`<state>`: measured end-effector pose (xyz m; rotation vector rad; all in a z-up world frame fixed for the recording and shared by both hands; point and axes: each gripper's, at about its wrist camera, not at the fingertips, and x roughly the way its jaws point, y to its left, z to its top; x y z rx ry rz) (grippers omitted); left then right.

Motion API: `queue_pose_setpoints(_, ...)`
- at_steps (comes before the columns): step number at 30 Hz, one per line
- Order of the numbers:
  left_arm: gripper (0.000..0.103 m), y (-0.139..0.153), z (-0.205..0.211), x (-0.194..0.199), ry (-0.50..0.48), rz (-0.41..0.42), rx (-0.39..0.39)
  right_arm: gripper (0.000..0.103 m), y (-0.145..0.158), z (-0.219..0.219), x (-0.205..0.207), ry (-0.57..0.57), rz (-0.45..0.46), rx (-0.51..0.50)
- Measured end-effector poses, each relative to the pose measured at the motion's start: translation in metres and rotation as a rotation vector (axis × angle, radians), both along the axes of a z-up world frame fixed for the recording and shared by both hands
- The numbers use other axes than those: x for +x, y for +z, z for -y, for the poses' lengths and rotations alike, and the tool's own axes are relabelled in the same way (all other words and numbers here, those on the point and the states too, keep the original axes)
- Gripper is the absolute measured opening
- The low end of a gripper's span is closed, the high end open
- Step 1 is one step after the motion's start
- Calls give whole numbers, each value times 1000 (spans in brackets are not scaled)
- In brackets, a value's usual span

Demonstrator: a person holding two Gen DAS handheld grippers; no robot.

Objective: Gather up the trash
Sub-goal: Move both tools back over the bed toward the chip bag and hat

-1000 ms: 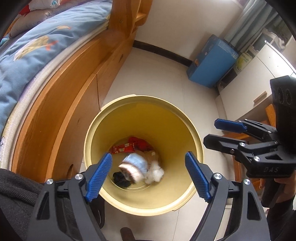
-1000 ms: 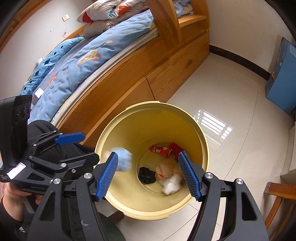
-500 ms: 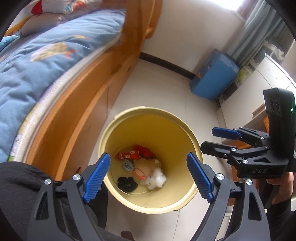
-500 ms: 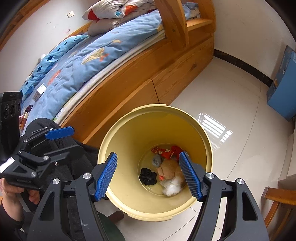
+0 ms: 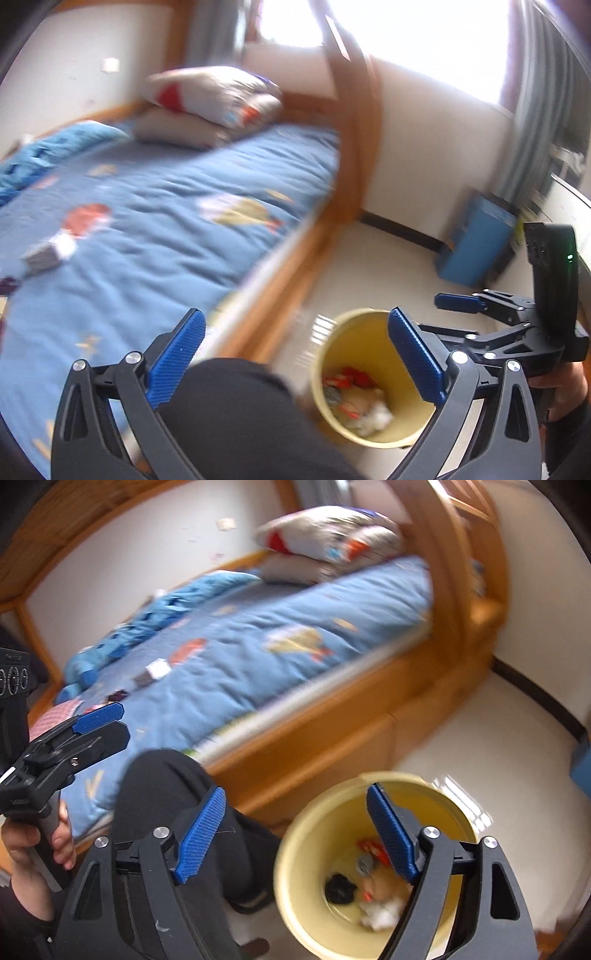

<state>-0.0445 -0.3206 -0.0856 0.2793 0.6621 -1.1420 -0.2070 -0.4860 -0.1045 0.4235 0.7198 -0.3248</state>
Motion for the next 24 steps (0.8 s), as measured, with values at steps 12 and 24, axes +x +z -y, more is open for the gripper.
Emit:
queue_pose_setpoints(12,99,29,-145,94,429,92,-8,94,59,-128,145,435,182,-195)
queue_pose_setpoints(24,99,34,-251,155,702,117,20,95,68,-221,251,595,224,-259)
